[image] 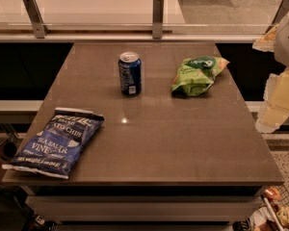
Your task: Pick blue chip bag
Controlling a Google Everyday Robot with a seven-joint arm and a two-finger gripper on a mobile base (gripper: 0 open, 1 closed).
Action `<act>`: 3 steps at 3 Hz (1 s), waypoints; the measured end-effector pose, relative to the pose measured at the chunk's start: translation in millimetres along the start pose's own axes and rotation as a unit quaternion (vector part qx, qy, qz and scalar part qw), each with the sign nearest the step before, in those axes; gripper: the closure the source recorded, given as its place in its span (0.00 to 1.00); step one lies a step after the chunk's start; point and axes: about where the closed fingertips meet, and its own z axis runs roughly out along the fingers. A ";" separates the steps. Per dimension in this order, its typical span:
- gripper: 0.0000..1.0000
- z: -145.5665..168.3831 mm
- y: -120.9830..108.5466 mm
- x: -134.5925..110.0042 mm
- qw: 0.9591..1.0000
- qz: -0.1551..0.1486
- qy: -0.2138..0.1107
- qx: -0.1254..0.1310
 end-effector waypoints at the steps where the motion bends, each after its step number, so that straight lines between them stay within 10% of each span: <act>1: 0.00 -0.1 0.0 0.0 1.000 0.000 0.000 0.000; 3: 0.00 26.3 21.5 -40.3 0.995 -0.034 -0.092 0.000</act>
Offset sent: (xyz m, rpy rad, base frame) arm -0.0058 0.0391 -0.0186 0.1541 -0.0585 0.1219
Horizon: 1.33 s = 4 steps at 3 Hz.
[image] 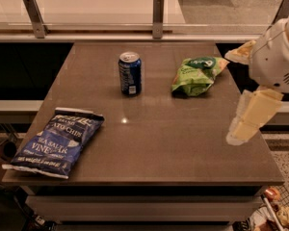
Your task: Pick blue chip bag
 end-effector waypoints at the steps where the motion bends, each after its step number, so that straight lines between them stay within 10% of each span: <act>1: 0.00 22.3 15.3 -35.6 0.997 -0.022 -0.067 0.009; 4: 0.00 93.7 27.7 -150.6 0.967 -0.079 -0.241 -0.003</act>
Offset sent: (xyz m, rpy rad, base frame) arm 0.0097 0.1473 -0.0317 0.3681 -0.1617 0.2363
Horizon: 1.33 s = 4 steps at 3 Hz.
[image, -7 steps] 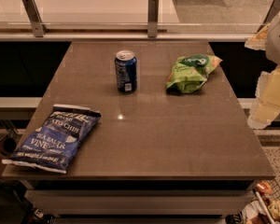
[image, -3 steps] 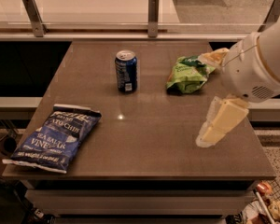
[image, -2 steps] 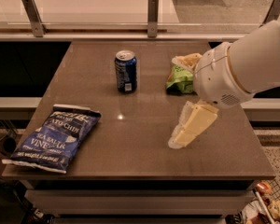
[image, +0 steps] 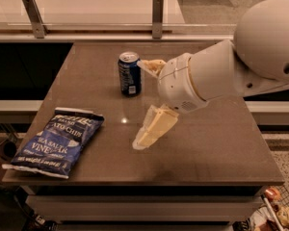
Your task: Pick blue chip bag
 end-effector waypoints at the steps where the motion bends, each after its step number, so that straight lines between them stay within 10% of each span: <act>1: 0.00 36.0 -0.1 -12.7 0.999 -0.007 -0.032 -0.011; 4: 0.00 72.9 7.7 -24.1 0.997 -0.036 -0.063 -0.034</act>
Offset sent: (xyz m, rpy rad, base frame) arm 0.0064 0.0291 -0.0116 0.0417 0.0013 0.0424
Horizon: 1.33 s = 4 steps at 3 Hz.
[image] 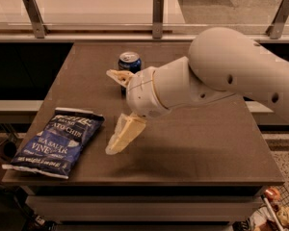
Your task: Pick blue chip bag
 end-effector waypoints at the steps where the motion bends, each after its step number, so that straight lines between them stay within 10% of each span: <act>1: 0.00 26.8 10.5 2.4 1.000 -0.015 -0.014 -0.013; 4: 0.00 89.3 41.4 -40.2 0.996 -0.046 -0.040 -0.071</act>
Offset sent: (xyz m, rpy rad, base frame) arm -0.0169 0.0626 -0.0567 0.0414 -0.0058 0.1274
